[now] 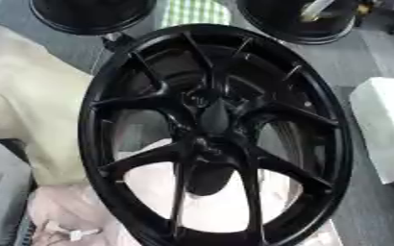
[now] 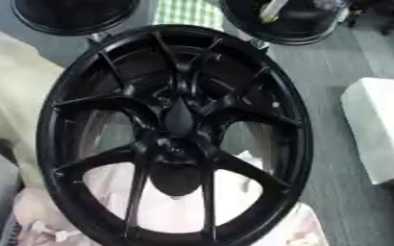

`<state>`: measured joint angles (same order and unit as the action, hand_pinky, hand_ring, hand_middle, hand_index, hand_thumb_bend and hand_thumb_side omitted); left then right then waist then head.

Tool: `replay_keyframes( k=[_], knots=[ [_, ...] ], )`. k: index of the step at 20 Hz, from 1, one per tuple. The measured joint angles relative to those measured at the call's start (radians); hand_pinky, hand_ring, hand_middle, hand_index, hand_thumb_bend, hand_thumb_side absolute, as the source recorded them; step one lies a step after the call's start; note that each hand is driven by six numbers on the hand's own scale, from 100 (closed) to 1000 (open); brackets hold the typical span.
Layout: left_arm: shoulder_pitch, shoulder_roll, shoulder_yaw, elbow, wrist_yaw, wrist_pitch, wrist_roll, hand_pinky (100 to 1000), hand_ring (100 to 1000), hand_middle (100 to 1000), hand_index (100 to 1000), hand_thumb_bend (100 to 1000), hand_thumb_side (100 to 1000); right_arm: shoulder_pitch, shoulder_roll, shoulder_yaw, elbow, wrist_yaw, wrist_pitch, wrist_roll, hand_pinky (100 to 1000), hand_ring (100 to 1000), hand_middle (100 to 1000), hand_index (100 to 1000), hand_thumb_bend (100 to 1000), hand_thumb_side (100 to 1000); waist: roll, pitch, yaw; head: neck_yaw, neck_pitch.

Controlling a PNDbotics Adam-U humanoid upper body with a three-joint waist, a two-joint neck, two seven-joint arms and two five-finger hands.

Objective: Pull the pin out of the wheel hub.

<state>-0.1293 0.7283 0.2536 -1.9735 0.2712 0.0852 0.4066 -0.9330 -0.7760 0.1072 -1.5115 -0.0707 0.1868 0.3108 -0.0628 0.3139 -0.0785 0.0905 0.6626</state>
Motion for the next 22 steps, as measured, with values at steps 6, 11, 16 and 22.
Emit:
replay_keyframes(
  k=[6, 11, 16, 22],
  knots=[
    [0.009, -0.006, 0.015, -0.001, -0.005, -0.002, 0.019, 614, 613, 512, 688, 315, 571, 0.151, -0.140, -0.158, 0.155, 0.002, 0.032, -0.097, 769, 566, 439, 616, 423, 194, 0.002, 0.007, -0.006, 0.025, -0.011],
    [0.004, -0.007, 0.015, -0.006, -0.008, -0.002, 0.023, 614, 613, 513, 688, 315, 570, 0.284, -0.170, -0.292, 0.227, 0.074, -0.029, -0.179, 886, 815, 830, 888, 512, 619, 0.009, 0.020, 0.011, 0.020, -0.015],
    [-0.002, -0.007, 0.015, -0.007, -0.008, -0.002, 0.023, 613, 613, 513, 688, 316, 570, 0.399, -0.166, -0.416, 0.223, 0.134, -0.102, -0.254, 893, 822, 846, 900, 395, 742, 0.008, 0.021, 0.018, 0.010, -0.014],
    [-0.005, -0.007, 0.014, -0.007, -0.008, -0.001, 0.022, 613, 612, 512, 687, 318, 571, 0.459, -0.149, -0.542, 0.193, 0.128, -0.180, -0.345, 840, 713, 700, 786, 627, 349, 0.005, 0.021, 0.026, 0.000, -0.014]
  ],
)
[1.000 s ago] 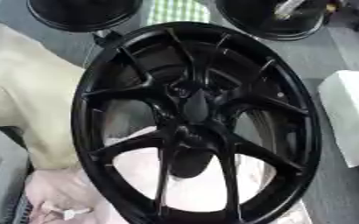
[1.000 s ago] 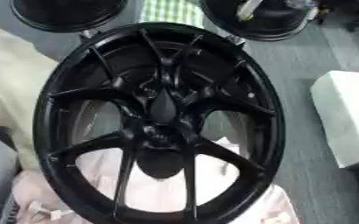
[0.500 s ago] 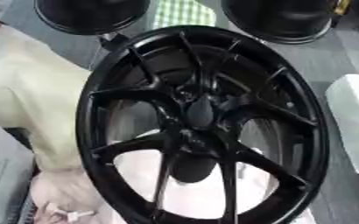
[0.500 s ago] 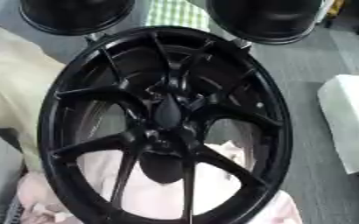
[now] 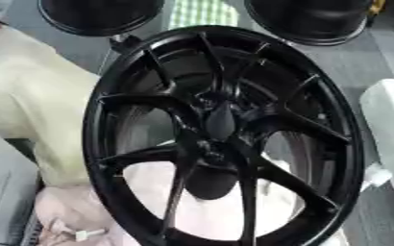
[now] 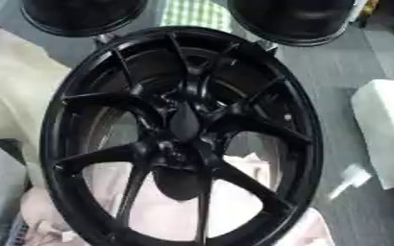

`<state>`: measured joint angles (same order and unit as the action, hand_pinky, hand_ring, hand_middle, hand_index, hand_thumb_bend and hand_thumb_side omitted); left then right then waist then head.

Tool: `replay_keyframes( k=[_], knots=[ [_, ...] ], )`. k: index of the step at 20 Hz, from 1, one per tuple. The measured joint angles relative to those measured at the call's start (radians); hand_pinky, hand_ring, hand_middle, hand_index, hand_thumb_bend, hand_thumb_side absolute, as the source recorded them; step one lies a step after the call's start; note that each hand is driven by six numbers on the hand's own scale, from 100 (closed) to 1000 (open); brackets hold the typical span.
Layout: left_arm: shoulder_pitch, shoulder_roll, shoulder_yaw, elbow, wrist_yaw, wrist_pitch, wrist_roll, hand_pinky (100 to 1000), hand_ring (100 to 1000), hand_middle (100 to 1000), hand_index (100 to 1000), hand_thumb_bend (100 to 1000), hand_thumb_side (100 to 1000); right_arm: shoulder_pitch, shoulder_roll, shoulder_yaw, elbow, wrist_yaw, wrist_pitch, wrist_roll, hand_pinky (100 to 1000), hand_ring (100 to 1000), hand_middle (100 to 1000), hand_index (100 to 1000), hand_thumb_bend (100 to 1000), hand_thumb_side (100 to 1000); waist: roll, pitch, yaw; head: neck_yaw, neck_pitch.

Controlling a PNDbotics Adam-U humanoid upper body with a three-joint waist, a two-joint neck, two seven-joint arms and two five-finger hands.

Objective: Pull the pin out of the wheel hub.

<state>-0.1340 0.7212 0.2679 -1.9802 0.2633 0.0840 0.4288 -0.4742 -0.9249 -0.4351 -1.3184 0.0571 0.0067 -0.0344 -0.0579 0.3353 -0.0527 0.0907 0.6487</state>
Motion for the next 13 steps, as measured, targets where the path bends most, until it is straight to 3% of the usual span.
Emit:
replay_keyframes(
  k=[2, 4, 10, 11, 12, 13],
  knots=[
    [0.000, 0.000, 0.000, 0.000, 0.000, 0.000, 0.000, 613, 612, 512, 687, 318, 571, -0.009, 0.013, -0.017, -0.031, -0.020, -0.019, -0.031, 819, 648, 613, 717, 555, 229, 0.000, 0.000, 0.001, 0.000, 0.001],
    [-0.002, 0.000, 0.000, 0.000, 0.000, 0.000, 0.000, 612, 612, 512, 686, 318, 571, -0.032, 0.025, -0.016, -0.072, -0.048, -0.043, -0.061, 816, 631, 594, 699, 514, 169, 0.000, 0.000, 0.005, -0.001, 0.002],
    [-0.022, -0.009, -0.009, 0.000, 0.008, 0.002, -0.003, 612, 611, 511, 686, 321, 571, -0.087, 0.084, 0.079, -0.211, -0.134, -0.126, -0.146, 832, 628, 590, 692, 489, 137, -0.001, 0.002, 0.018, -0.005, 0.010],
    [-0.027, -0.012, -0.012, 0.000, 0.010, 0.003, -0.005, 612, 611, 511, 686, 322, 571, -0.094, 0.099, 0.100, -0.235, -0.148, -0.139, -0.156, 833, 627, 587, 692, 670, 100, -0.001, 0.002, 0.019, -0.004, 0.011],
    [-0.034, -0.016, -0.013, 0.000, 0.012, 0.002, -0.005, 612, 611, 511, 685, 324, 568, -0.101, 0.116, 0.121, -0.258, -0.163, -0.153, -0.164, 831, 624, 585, 690, 488, 122, -0.001, 0.002, 0.020, -0.003, 0.015],
    [-0.042, -0.020, -0.014, 0.000, 0.016, 0.002, -0.006, 612, 611, 511, 685, 324, 568, -0.107, 0.135, 0.139, -0.280, -0.177, -0.166, -0.170, 830, 623, 584, 690, 480, 121, -0.001, 0.002, 0.023, 0.000, 0.017]
  ],
)
